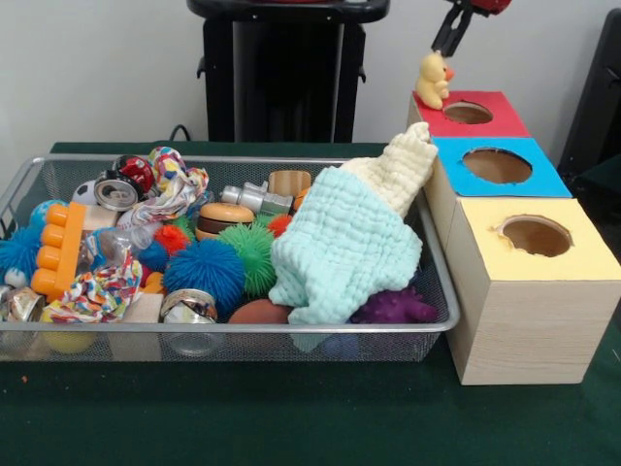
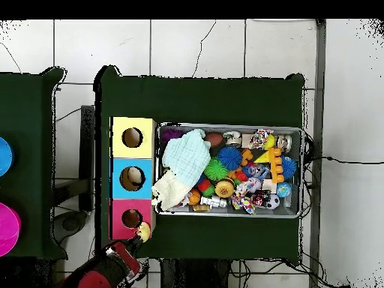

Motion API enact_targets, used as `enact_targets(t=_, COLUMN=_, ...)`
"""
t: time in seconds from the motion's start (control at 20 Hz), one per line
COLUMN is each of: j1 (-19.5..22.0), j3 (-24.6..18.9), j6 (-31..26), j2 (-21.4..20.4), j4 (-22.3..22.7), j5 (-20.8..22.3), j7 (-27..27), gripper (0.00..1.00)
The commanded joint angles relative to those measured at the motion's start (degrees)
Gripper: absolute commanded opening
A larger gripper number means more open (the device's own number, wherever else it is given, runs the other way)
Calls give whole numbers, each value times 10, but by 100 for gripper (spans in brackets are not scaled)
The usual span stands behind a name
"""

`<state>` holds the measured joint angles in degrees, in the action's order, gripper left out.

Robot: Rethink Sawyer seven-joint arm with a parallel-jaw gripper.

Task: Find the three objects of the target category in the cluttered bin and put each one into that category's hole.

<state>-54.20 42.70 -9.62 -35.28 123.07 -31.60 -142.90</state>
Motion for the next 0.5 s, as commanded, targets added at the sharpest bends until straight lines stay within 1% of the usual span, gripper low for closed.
enact_targets(t=0.05, j1=7, j3=17, j6=-76, j2=24, j4=-35, j5=-15, j7=-121, gripper=0)
enact_targets(t=0.25, j1=9, j3=41, j6=-124, j2=23, j4=-71, j5=-3, j7=-107, gripper=0)
enact_targets(t=0.35, j1=20, j3=46, j6=-144, j2=16, j4=-89, j5=7, j7=-91, gripper=0)
enact_targets(t=0.5, j1=33, j3=45, j6=-160, j2=8, j4=-104, j5=14, j7=-78, gripper=0)
